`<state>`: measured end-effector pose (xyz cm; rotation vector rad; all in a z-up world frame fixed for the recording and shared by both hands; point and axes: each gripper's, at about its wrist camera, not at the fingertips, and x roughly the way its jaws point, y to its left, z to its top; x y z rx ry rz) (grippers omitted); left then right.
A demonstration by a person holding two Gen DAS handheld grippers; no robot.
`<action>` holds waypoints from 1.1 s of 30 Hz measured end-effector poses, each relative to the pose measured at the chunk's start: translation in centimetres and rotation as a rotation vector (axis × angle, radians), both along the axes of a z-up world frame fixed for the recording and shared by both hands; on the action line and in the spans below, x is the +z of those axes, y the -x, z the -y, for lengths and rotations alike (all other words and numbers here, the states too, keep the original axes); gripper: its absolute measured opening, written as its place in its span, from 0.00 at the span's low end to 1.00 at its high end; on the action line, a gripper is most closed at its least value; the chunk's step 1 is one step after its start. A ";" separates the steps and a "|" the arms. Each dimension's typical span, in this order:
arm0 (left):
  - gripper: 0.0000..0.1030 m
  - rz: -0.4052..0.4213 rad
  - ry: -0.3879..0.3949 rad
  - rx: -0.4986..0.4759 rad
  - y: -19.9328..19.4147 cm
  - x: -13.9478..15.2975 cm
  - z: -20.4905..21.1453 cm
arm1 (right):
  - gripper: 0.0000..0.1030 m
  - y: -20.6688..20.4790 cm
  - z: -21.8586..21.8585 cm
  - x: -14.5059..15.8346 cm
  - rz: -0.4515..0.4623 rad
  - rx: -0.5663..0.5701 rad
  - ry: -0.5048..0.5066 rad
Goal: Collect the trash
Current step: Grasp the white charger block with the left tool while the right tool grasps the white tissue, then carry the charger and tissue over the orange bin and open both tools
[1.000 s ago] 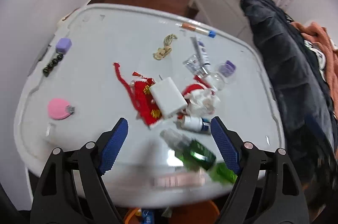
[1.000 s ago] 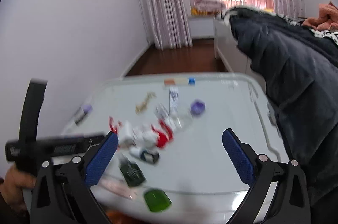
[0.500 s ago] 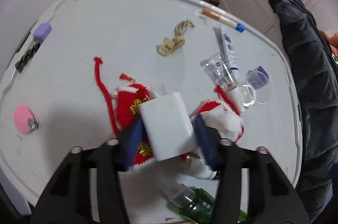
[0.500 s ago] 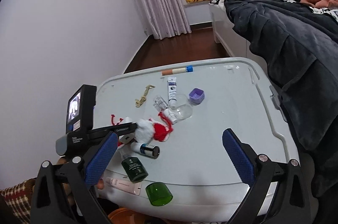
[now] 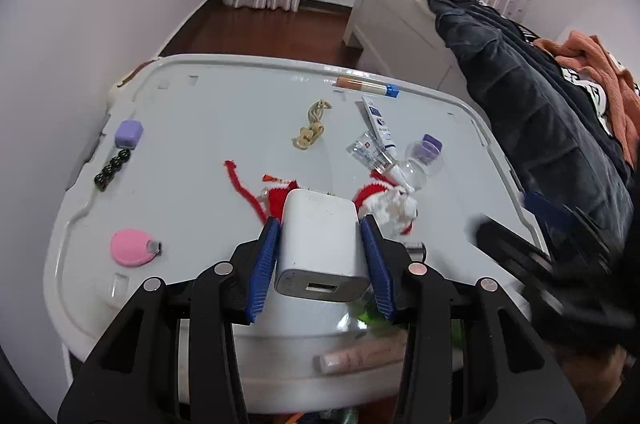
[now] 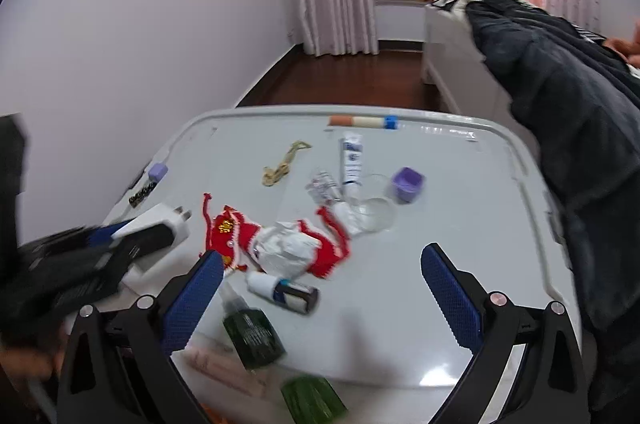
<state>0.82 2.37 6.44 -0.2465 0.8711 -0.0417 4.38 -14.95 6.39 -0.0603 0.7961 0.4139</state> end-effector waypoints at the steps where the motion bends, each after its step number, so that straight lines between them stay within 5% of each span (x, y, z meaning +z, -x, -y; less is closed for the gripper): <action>1: 0.40 -0.001 0.009 -0.002 0.1 -0.2 0.0 | 0.95 -0.6 -0.7 -0.6 -0.022 -0.001 0.000; 9: 0.39 -0.046 0.037 -0.022 1.4 -1.9 -1.6 | 0.91 -4.3 -5.3 -5.1 -0.117 -0.040 0.088; 11: 0.37 -0.036 0.034 -0.019 1.6 -1.7 -2.1 | 0.80 -4.7 -6.3 -6.0 -0.124 -0.025 0.115; 13: 0.37 -0.024 0.035 -0.017 1.9 -1.5 -2.4 | 0.43 -5.0 -7.3 -6.8 -0.150 0.004 0.150; 16: 0.37 -0.017 0.032 -0.021 2.1 -1.3 -2.5 | 0.24 -5.1 -7.5 -6.9 -0.153 0.005 0.187; 25: 0.38 -0.104 0.060 0.020 1.7 -3.2 -3.7 | 0.24 -4.4 -4.5 -3.5 -0.095 -0.005 0.097; 29: 0.57 -0.170 0.054 0.009 2.4 -3.8 -4.4 | 0.24 -3.4 -3.5 -1.2 -0.031 0.017 0.070; 31: 0.58 -0.201 0.053 -0.009 3.5 -4.3 -4.0 | 0.24 -2.8 -2.8 0.1 -0.002 0.025 0.055; 33: 0.66 -0.176 -0.022 -0.009 5.0 -4.3 -2.9 | 0.24 -2.3 -2.2 1.1 0.014 0.033 0.039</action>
